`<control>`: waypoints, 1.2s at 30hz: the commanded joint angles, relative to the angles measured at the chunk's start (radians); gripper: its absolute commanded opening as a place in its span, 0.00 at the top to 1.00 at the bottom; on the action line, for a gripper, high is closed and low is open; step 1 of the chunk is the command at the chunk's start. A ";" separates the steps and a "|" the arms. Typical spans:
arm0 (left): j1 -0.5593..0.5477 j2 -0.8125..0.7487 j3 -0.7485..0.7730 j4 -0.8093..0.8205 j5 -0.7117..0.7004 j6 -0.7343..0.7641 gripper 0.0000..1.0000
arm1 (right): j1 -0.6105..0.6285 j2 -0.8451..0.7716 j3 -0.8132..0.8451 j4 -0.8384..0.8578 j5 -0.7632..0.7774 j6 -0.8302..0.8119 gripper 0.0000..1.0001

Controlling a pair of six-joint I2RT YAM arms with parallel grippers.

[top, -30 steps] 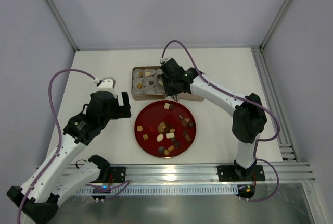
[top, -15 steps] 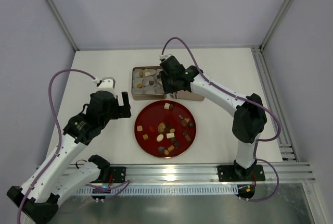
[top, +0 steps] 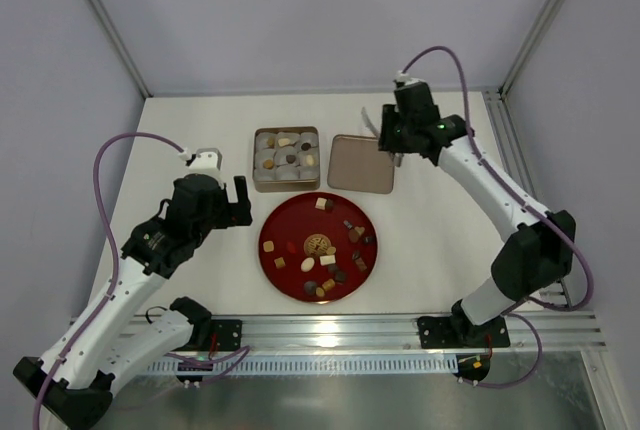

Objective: Pack the chocolate

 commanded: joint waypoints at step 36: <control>0.002 -0.016 0.007 0.075 0.101 0.019 0.00 | -0.561 0.236 -0.284 0.154 -0.103 -0.029 0.34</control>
